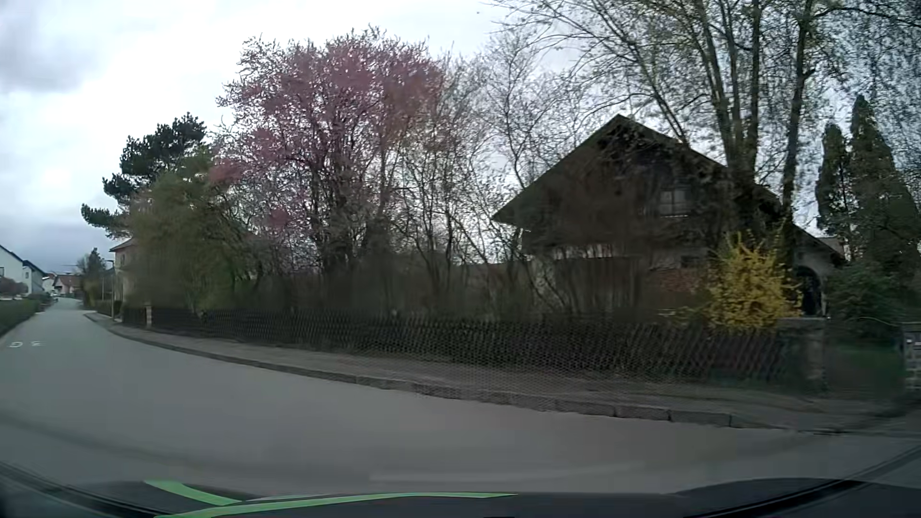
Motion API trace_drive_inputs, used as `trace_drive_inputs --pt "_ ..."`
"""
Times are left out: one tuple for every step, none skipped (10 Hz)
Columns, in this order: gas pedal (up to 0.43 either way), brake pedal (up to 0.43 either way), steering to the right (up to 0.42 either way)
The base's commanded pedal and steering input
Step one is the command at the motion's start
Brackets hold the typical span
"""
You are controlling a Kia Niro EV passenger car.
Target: Follow the waypoints while adhering to traffic rules and regulations
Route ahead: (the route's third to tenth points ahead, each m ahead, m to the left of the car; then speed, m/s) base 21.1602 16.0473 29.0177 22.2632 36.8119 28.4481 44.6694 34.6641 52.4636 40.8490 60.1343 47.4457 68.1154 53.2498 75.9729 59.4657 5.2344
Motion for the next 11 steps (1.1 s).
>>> trace_drive_inputs --pt "0.11 0.0 -0.292" --pt "0.11 0.0 -0.294" --pt "0.11 0.0 -0.296" --pt "0.11 0.0 -0.299" --pt "0.11 0.0 -0.304" --pt "0.11 0.0 -0.308" --pt "0.11 0.0 -0.309" --pt "0.11 0.0 -0.31" --pt "0.11 0.0 -0.31" --pt "0.11 0.0 -0.31" --pt "0.118 0.0 -0.311"
